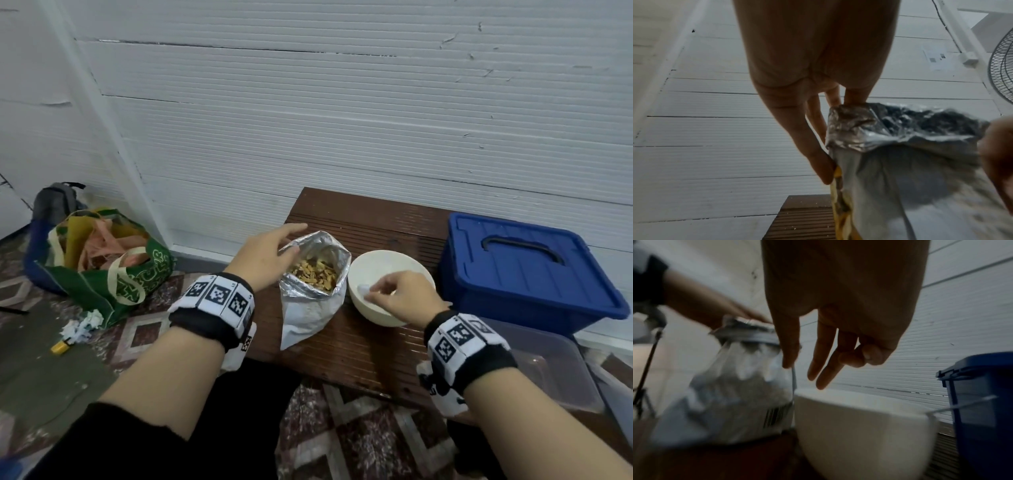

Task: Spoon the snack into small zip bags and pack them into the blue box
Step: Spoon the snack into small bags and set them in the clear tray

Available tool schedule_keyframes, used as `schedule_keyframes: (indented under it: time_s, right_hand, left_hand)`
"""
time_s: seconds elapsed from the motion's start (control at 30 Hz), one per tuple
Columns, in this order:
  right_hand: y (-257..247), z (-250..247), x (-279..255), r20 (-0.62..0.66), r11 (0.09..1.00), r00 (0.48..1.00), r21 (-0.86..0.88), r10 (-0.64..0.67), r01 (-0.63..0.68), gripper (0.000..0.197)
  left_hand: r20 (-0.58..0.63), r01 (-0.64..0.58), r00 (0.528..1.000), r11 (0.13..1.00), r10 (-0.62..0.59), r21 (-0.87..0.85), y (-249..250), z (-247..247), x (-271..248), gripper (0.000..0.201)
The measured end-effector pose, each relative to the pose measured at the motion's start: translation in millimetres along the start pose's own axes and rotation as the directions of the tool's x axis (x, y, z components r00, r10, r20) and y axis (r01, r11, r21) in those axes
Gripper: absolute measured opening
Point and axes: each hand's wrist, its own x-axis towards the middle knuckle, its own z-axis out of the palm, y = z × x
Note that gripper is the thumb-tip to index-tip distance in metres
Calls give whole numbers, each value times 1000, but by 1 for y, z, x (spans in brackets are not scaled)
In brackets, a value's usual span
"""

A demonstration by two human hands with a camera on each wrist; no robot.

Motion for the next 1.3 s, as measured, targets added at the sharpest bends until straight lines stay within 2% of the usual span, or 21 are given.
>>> schedule_keyframes:
  time_s: [0.03, 0.1, 0.23, 0.43, 0.67, 0.73, 0.8, 0.9, 1.0, 1.07, 1.13, 1.3]
  right_hand:
    - [5, 6, -4, 36, 991, 999, -137, -2, 7, 27]
    - [10, 15, -10, 55, 961, 998, -276, -7, 22, 29]
    - [14, 26, -19, 4, 936, 997, -343, -75, 71, 27]
    - [16, 29, -31, 67, 950, 991, -284, -112, 127, 23]
    - [19, 39, -43, 125, 970, 987, -209, -102, 127, 22]
    - [17, 34, -46, 94, 974, 988, -181, -124, 139, 22]
    - [18, 24, -51, -72, 988, 988, -87, -137, 131, 24]
    - [31, 0, -60, -409, 997, 911, 28, -55, 72, 20]
    - [57, -17, -71, -534, 996, 842, 79, 82, -48, 19]
    - [75, -19, -77, -551, 987, 819, 95, 163, -133, 19]
    - [87, -18, -81, -527, 971, 817, 95, 234, -217, 20]
    - [97, -12, -93, -358, 887, 827, 6, 434, -462, 29]
  left_hand:
    - [-8, 6, 1000, 1000, -6, 9, -1, 3, 1, 41]
    - [-25, 18, 1000, 1000, -18, 12, -2, 7, 2, 39]
    - [-66, 45, 997, 999, -44, 3, -5, 13, 2, 36]
    - [-90, 80, 993, 997, -81, -11, -7, 19, 5, 35]
    - [-87, 84, 993, 996, -85, -16, -8, 21, 5, 35]
    - [-87, 85, 992, 996, -86, -15, -6, 20, 4, 36]
    - [-85, 86, 993, 996, -86, -13, -5, 20, 4, 37]
    - [-89, 97, 991, 995, -96, 9, -3, 21, 3, 38]
    - [-106, 80, 991, 997, -78, 21, -2, 24, 3, 38]
    - [-129, 47, 991, 998, -43, 31, -1, 27, 4, 38]
    - [-149, 18, 989, 998, -9, 62, 2, 30, 6, 38]
    - [-213, -74, 972, 991, 97, 111, 34, 41, 2, 33]
